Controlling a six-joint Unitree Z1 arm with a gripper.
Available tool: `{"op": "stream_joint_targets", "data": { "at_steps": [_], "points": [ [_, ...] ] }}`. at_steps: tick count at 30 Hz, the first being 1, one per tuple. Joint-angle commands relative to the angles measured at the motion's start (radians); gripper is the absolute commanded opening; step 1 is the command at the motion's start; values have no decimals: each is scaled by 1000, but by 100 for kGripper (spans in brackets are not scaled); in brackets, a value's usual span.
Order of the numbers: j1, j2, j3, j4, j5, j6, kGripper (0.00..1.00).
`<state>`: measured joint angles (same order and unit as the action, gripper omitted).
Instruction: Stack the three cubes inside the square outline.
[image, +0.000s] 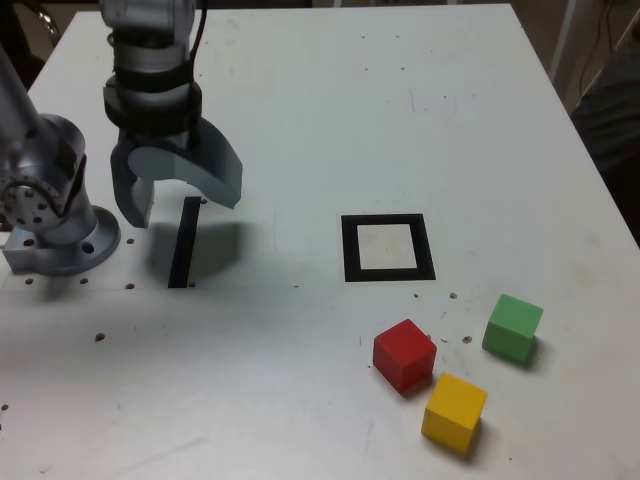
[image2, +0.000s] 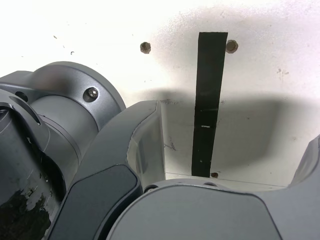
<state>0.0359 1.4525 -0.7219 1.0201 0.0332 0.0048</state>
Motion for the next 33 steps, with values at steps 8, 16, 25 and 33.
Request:
{"op": "stream_joint_targets", "data": {
  "at_steps": [8, 16, 25, 33],
  "points": [
    [2, 14, -1, -3, -8, 1, 100],
    [2, 15, 2, -1, -9, 1, 100],
    [-2, 48, -20, 8, -11, 8, 100],
    [-84, 103, -124, 41, -21, -15, 100]
  ]
}}
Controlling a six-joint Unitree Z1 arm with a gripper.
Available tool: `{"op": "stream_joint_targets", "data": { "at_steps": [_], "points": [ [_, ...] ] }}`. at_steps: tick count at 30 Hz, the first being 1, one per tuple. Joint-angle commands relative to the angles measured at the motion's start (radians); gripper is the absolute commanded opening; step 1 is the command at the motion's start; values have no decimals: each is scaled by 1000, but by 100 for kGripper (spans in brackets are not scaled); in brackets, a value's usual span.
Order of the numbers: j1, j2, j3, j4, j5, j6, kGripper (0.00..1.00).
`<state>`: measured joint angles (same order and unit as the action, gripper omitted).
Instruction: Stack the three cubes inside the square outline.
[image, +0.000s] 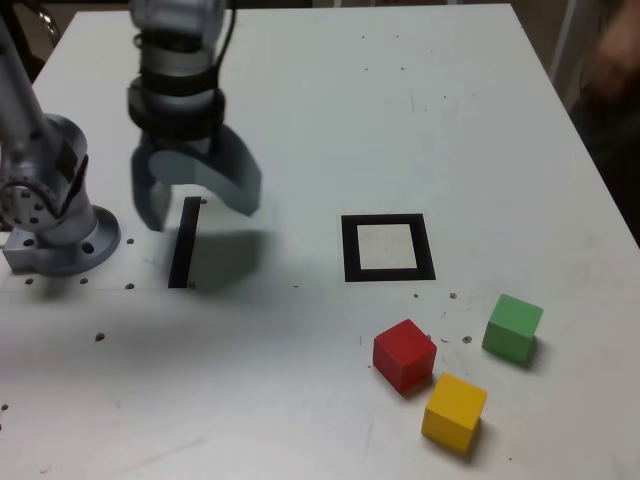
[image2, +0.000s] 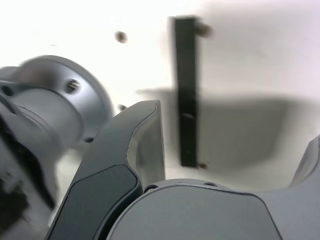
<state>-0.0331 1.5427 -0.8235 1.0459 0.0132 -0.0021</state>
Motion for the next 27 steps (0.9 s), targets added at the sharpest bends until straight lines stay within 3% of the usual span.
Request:
{"op": "stream_joint_targets", "data": {
  "at_steps": [1, 8, 20, 27],
  "points": [
    [-30, 23, -44, 27, -2, -15, 100],
    [-110, 102, -183, 106, -18, -48, 100],
    [-228, 216, -351, 146, -85, -136, 100],
    [-285, 305, -514, 222, -95, -200, 99]
  ]
}}
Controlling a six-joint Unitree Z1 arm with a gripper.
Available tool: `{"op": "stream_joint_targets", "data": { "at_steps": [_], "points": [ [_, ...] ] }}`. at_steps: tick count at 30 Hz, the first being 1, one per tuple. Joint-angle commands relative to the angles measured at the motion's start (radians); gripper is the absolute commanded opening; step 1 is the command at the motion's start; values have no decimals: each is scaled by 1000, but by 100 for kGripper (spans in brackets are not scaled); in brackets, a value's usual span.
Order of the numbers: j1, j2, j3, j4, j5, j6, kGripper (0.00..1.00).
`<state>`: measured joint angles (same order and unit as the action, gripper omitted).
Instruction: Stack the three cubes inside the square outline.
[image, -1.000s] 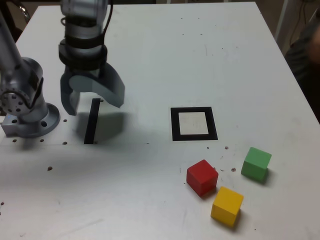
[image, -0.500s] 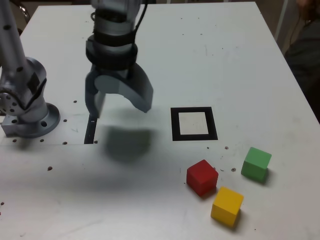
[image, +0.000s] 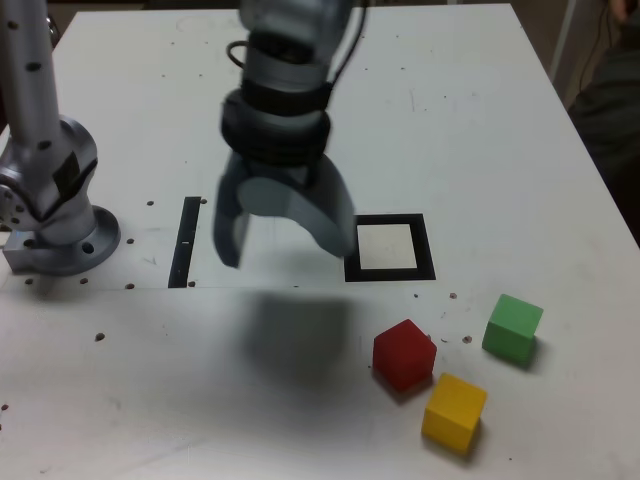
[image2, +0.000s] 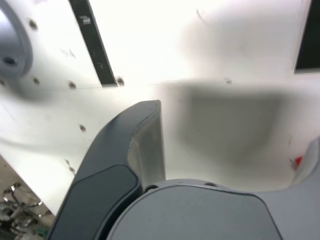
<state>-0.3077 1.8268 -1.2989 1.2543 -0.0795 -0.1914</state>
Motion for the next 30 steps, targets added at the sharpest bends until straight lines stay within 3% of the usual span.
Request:
{"op": "stream_joint_targets", "data": {
  "at_steps": [1, 13, 22, 30],
  "points": [
    [-18, 34, -66, 26, -4, -19, 99],
    [-79, 237, -422, 190, -6, -84, 100],
    [-87, 363, -547, 210, -16, -104, 100],
    [-88, 397, -561, 208, -31, -107, 100]
  ]
}}
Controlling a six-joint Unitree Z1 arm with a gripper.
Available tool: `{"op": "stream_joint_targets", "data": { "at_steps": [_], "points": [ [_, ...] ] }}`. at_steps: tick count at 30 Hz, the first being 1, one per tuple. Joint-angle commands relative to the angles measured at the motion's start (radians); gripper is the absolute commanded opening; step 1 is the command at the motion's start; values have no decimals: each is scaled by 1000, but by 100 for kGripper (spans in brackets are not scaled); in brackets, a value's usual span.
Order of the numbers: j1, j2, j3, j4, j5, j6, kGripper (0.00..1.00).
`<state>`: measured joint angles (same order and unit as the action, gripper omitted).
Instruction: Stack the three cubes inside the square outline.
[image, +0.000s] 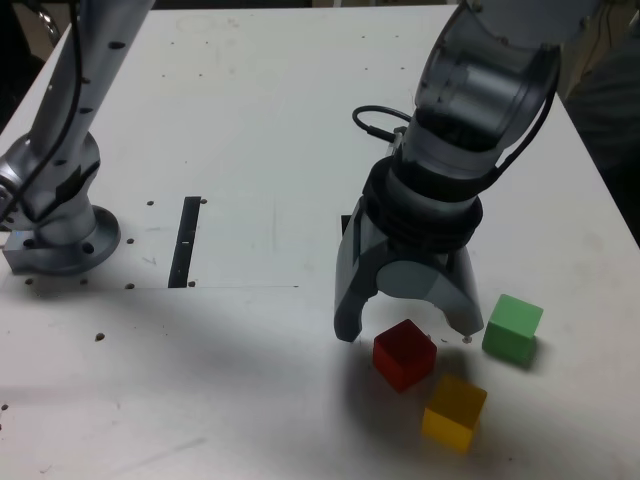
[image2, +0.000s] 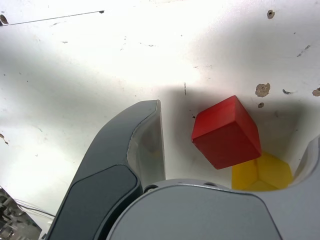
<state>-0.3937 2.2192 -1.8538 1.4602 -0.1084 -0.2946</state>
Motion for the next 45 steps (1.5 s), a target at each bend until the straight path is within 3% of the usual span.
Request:
{"op": "stream_joint_targets", "data": {
  "at_steps": [1, 5, 13, 17, 45],
  "points": [
    [-2, 5, -8, 2, -2, -6, 100],
    [-1, 5, -14, 9, -2, -54, 100],
    [-2, -4, -13, 43, -20, -349, 99],
    [-2, -8, -19, 47, -28, -416, 99],
    [-1, 77, -38, -10, -45, -366, 98]
  ]
}}
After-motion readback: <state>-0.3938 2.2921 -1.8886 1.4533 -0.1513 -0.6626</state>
